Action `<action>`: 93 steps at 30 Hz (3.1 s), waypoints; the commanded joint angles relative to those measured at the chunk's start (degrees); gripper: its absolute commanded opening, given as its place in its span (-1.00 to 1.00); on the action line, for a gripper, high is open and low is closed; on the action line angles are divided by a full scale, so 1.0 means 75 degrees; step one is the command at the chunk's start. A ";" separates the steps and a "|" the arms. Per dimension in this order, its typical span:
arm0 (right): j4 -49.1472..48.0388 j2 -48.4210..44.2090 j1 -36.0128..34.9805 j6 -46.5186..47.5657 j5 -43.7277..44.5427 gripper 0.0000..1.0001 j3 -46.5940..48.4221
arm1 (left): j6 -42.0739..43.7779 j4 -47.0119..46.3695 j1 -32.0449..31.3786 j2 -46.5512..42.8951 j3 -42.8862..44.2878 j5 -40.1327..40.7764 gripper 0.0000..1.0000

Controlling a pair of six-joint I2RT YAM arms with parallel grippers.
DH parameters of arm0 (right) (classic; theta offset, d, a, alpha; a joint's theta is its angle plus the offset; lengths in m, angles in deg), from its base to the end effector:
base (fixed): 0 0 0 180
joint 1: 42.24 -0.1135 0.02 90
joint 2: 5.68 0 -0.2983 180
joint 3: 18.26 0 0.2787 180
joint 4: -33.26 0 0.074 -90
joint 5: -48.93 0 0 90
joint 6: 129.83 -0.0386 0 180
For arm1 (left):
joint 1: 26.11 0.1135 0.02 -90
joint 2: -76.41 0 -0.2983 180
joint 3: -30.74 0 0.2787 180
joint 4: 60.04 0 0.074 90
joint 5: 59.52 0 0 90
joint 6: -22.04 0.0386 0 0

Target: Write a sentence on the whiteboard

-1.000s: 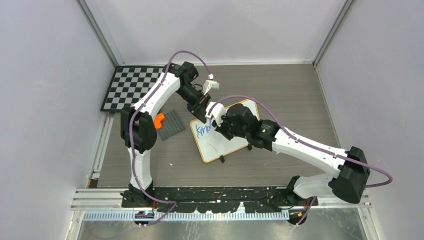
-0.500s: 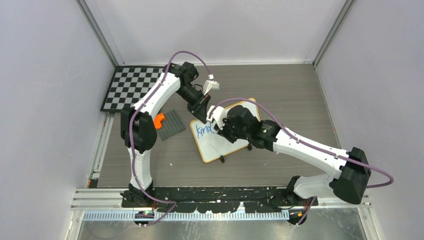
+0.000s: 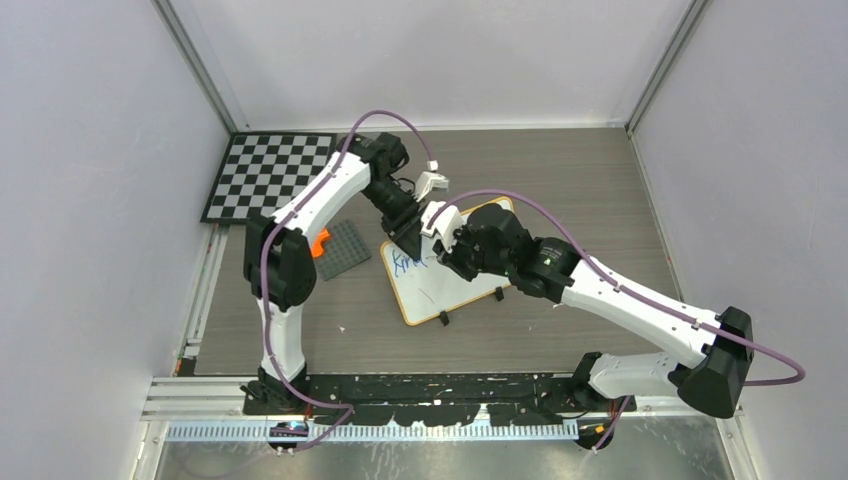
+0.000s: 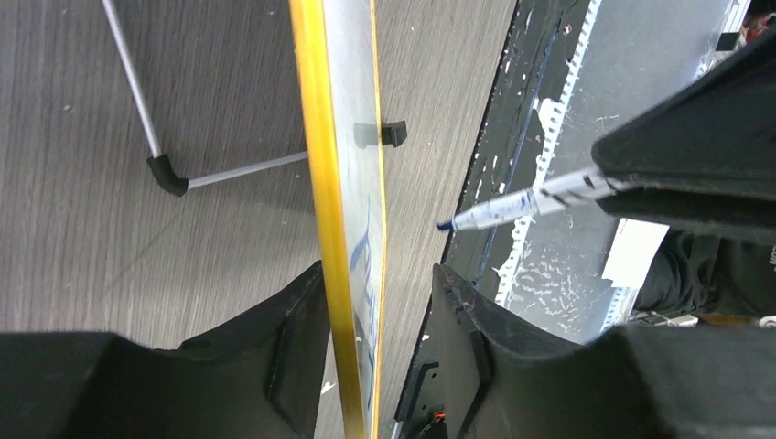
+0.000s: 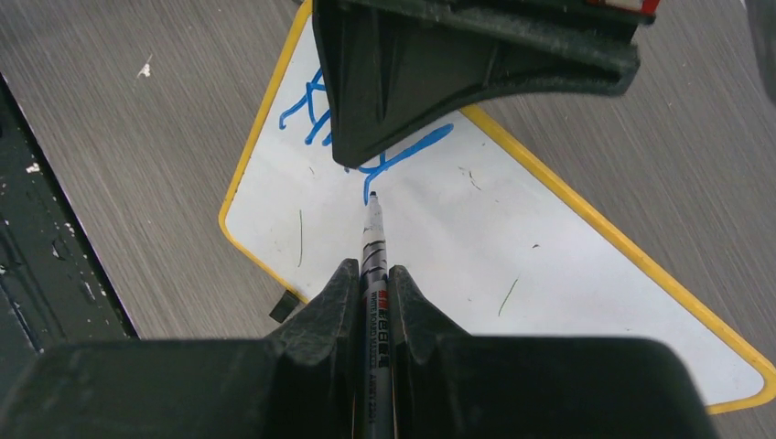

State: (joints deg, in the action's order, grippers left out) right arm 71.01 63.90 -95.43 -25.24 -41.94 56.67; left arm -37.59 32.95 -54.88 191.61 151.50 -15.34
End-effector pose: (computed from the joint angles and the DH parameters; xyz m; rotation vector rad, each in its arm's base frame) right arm 0.1724 0.2313 0.3587 -1.2143 1.7915 0.4088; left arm 0.3627 -0.2307 0.3096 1.4279 2.4620 -1.2018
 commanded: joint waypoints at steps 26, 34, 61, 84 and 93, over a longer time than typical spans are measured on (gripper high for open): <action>-0.1150 -0.0236 0.0706 -0.1077 -0.1084 -0.99 -0.0469 | -0.0408 -0.1089 0.0919 -0.0957 -0.1148 -0.1027 -0.81; -0.1385 -0.0153 0.0740 -0.1075 -0.1140 -1.00 -0.0593 | -0.0229 -0.0844 0.0898 -0.0751 -0.0861 -0.1018 -1.00; -0.1490 0.0223 0.0688 -0.0744 -0.0589 -1.00 -0.0513 | -0.0131 -0.0686 0.0803 -0.0761 -0.0827 -0.0921 -1.00; -0.1244 0.0437 0.0638 -0.0600 -0.0390 -0.99 -0.0529 | -0.0083 -0.0595 0.0795 -0.0764 -0.0757 -0.0887 -1.00; -0.1117 0.0275 0.0635 -0.0543 -0.0423 -0.99 -0.0715 | -0.0088 -0.0580 0.0790 -0.0747 -0.0734 -0.0887 -1.00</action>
State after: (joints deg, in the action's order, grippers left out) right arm 62.71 66.72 -90.55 -30.49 -46.29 51.69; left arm -38.94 27.68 -48.21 185.95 143.66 -20.89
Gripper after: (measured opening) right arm 0.178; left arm 0.079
